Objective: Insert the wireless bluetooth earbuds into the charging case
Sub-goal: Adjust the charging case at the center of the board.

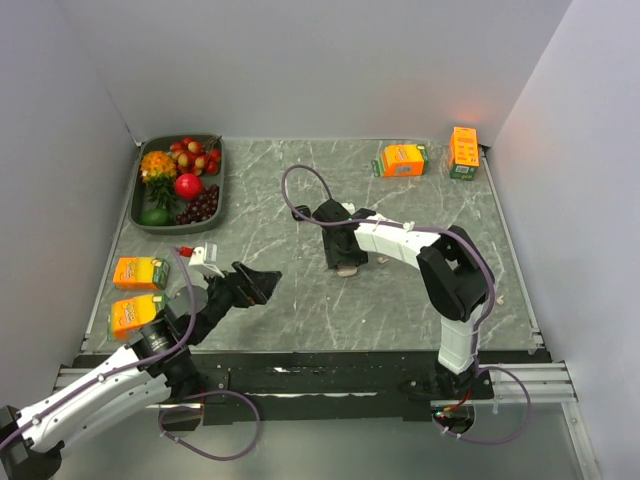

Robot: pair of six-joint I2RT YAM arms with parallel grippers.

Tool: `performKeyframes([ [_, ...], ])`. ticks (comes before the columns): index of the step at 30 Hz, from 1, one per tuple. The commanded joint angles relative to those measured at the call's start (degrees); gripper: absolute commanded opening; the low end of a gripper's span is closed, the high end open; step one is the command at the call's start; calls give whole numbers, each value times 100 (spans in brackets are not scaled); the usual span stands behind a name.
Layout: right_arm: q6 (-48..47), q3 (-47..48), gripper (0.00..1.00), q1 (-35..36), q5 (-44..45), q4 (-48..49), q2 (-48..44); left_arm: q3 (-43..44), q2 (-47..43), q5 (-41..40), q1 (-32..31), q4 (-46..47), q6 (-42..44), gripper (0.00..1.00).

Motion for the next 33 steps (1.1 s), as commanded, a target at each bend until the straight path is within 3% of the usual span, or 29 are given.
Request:
performKeyframes([
  [1,75,63,10,49,-133,-87,67,-36,185,119,-5,160,-142,98],
  [5,154,27,31,40,-292,-86,-3,-28,317,127,-5,213,-98,98],
  [9,216,-16,43,58,-257,-122,-108,-1,467,163,-5,213,-55,98],
  [13,260,45,64,49,-205,-209,-389,51,581,154,3,213,-28,99],
  [18,269,177,75,40,-143,-368,-635,139,792,110,-5,213,33,99],
  [19,269,194,86,40,-152,-385,-706,157,827,119,-5,213,34,99],
  [20,269,229,89,49,-152,-420,-732,192,871,110,-5,213,42,99],
  [24,313,107,90,14,6,-439,-987,271,1099,136,-5,213,69,98],
  [26,313,-199,85,-143,-72,-254,-1285,315,1292,189,-5,371,121,96],
  [30,146,-693,65,-399,-502,124,-1646,490,1784,207,3,415,113,92],
  [33,32,-799,59,-417,-626,168,-1682,710,2084,40,-14,318,60,91],
])
